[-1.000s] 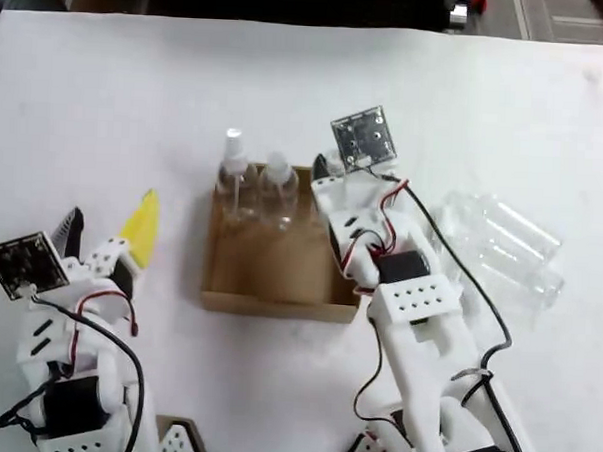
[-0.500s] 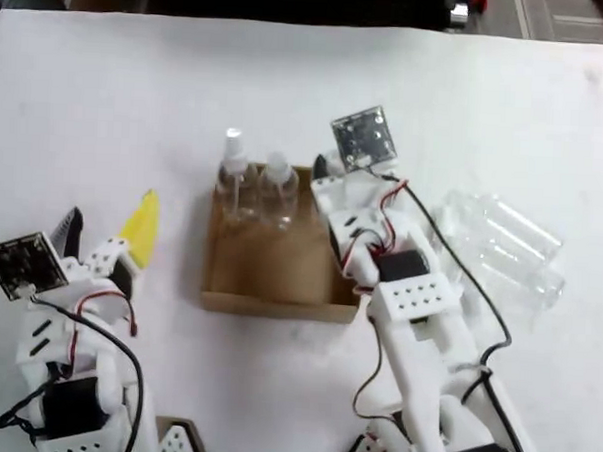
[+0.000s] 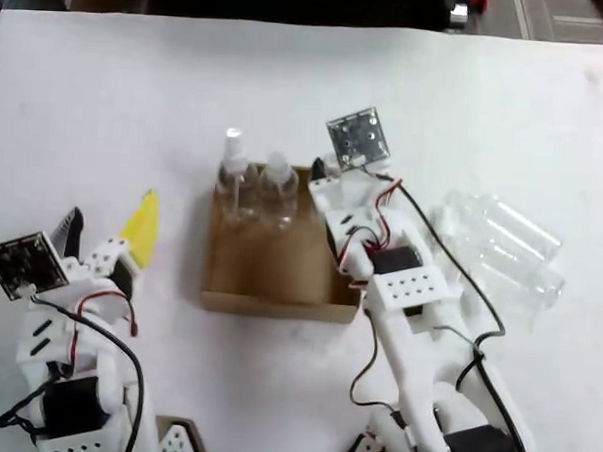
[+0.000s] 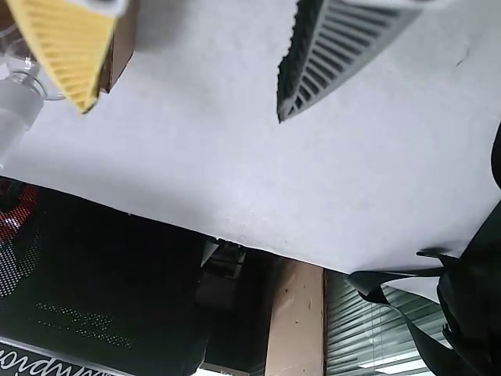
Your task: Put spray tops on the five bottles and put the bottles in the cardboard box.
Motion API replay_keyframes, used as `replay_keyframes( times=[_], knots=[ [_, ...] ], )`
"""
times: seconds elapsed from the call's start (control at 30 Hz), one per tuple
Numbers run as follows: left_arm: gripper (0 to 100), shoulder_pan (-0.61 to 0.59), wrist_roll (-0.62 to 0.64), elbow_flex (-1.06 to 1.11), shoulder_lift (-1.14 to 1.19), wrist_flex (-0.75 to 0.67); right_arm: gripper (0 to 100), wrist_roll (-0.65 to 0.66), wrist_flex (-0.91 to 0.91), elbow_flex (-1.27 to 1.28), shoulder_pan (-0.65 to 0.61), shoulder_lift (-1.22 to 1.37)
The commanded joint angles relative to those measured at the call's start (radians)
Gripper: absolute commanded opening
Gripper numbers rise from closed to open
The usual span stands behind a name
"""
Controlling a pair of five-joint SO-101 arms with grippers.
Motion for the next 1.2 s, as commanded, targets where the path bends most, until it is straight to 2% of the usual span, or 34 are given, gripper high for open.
replay_keyframes(
  times=[0.0,0.3,0.6,1.17],
  knots=[
    [33,0.013,0.008,-0.008,-0.007,-0.026,1.6,0.014,-0.033,-0.011,0.001,-0.002],
    [33,0.013,0.008,-0.008,-0.007,-0.026,2.5,0.012,-0.028,-0.011,0.001,-0.002],
    [33,0.013,0.008,-0.008,-0.007,-0.026,19.9,0.008,-0.028,-0.009,-0.001,-0.002],
    [33,0.013,0.008,-0.008,-0.007,-0.028,20.2,0.006,-0.024,-0.017,-0.019,-0.091]
  ],
)
